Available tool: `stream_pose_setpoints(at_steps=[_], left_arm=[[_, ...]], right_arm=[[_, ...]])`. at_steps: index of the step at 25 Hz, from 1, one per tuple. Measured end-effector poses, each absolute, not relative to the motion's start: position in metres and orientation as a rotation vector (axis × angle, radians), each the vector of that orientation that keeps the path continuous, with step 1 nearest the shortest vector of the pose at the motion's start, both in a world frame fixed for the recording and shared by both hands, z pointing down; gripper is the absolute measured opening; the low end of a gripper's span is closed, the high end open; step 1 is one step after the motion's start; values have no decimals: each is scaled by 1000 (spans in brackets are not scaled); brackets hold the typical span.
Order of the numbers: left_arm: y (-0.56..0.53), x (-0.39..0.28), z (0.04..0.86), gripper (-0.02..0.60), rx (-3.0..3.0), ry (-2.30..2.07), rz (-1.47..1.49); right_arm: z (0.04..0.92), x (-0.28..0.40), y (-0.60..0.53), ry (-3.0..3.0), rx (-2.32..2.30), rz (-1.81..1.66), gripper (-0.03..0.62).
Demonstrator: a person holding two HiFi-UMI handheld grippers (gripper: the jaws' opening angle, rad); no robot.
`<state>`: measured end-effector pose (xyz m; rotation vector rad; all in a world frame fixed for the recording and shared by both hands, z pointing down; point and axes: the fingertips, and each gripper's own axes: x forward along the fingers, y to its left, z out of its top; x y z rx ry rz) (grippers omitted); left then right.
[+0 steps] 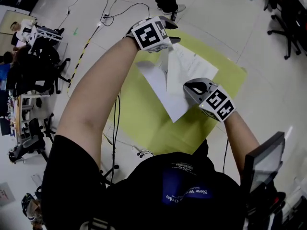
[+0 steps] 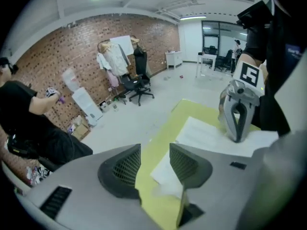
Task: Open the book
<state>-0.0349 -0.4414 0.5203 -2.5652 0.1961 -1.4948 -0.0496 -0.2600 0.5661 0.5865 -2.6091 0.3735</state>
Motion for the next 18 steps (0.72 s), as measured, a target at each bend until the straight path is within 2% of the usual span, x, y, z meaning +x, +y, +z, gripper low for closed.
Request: stream_pose_setpoints(at_steps=[5,8,9,11,14,18], left_arm=[[-410,12,580,178,-2339,-171,-1642],[-387,-6,629,183,-2107,-394,-1832],[-381,-9,639,230,-2064,-451,-1876],[-375,-10,648,275,-2044,-514,-1911],[-377,-8,651,284,-2024,-551,-1911],[-367,-27,649,281,-1981,-661,-2053]], right_arm=[[593,-94,-209,-2562,275,297,-12],[603,-101,-182,-2518,166,200,-12],[603,-102,-177,-2516,154,200,-12],[601,-104,-171,-2521,138,215,-12],[601,-111,-163,-2513,91,222,-12],[602,-119,-154,-2501,39,225,-12]])
